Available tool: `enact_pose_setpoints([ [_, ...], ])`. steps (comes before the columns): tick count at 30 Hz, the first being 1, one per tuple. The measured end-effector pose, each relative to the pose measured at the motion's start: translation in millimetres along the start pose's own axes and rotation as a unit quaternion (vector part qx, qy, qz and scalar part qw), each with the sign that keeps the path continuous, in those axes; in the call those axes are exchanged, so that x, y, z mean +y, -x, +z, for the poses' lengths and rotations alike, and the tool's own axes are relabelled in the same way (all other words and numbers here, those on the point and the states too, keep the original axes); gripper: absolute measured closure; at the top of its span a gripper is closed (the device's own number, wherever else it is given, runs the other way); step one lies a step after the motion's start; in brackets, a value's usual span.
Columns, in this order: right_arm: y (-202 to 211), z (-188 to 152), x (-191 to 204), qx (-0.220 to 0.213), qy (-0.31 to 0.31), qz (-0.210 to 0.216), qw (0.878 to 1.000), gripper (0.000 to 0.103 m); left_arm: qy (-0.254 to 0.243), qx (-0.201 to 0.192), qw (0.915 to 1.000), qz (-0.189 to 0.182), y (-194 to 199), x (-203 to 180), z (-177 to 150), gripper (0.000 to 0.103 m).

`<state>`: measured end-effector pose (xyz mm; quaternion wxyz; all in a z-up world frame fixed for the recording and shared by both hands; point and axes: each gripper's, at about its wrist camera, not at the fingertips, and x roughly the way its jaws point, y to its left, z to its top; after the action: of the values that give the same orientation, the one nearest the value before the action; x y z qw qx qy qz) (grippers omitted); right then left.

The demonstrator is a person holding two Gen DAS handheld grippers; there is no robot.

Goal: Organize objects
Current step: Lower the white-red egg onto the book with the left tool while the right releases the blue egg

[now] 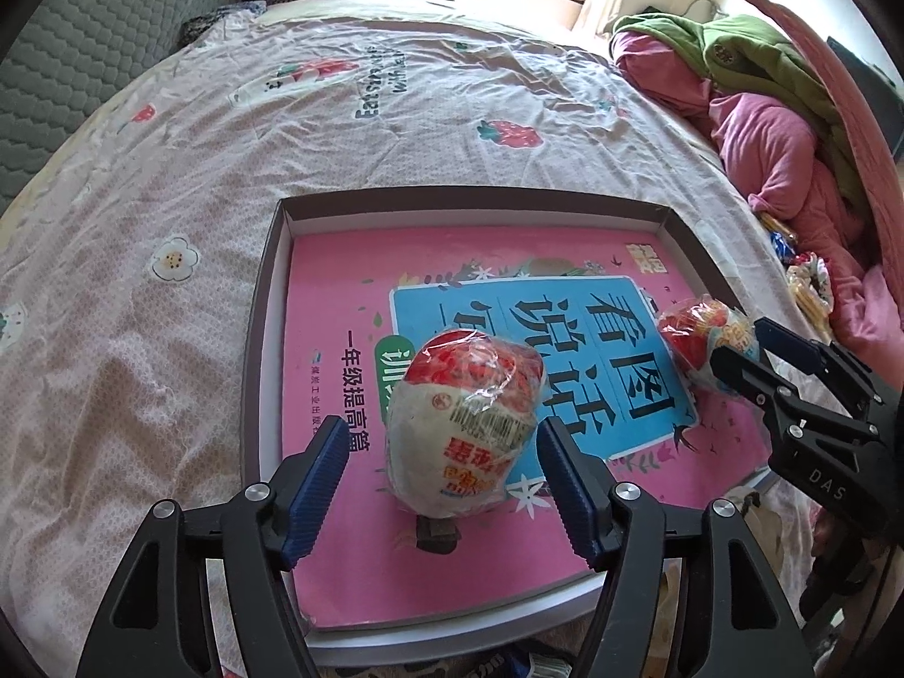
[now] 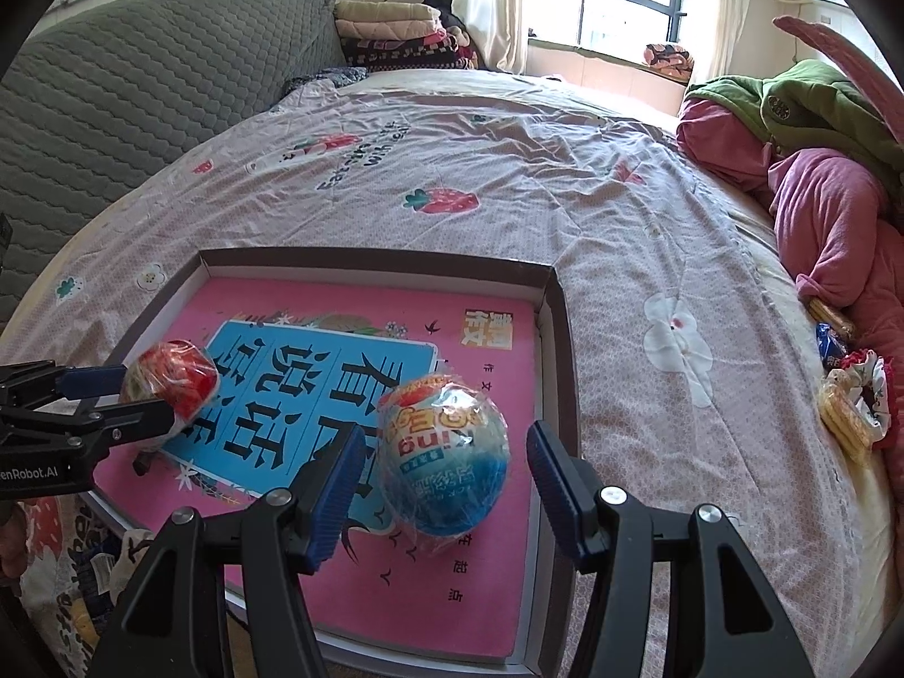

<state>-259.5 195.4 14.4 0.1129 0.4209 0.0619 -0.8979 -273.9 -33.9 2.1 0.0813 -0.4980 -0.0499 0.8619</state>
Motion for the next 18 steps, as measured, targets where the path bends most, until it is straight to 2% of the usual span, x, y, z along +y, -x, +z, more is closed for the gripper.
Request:
enact_pose_setpoints([
  [6, 9.9, 0.3, 2.6, -0.011, 0.003, 0.005, 1.0, 0.044, -0.011, -0.023, 0.9996, 0.008, 16.2, -2.7, -7.5, 0.032],
  [12, 24.2, -1.6, 5.2, -0.025, 0.006, 0.01, 1.0, 0.044, -0.025, -0.055, 0.9976, 0.034, 38.8, -6.1, -22.7, 0.032],
  [15, 33.0, -3.9, 5.7, -0.033, 0.006, 0.013, 0.999, 0.044, -0.022, -0.059, 0.9975, 0.031, 46.3, -8.3, -27.2, 0.032],
  [18, 43.7, -5.7, 4.8, -0.045, 0.005, 0.013, 0.999, 0.044, -0.012, -0.062, 0.998, 0.009, 55.2, -8.3, -30.1, 0.032],
])
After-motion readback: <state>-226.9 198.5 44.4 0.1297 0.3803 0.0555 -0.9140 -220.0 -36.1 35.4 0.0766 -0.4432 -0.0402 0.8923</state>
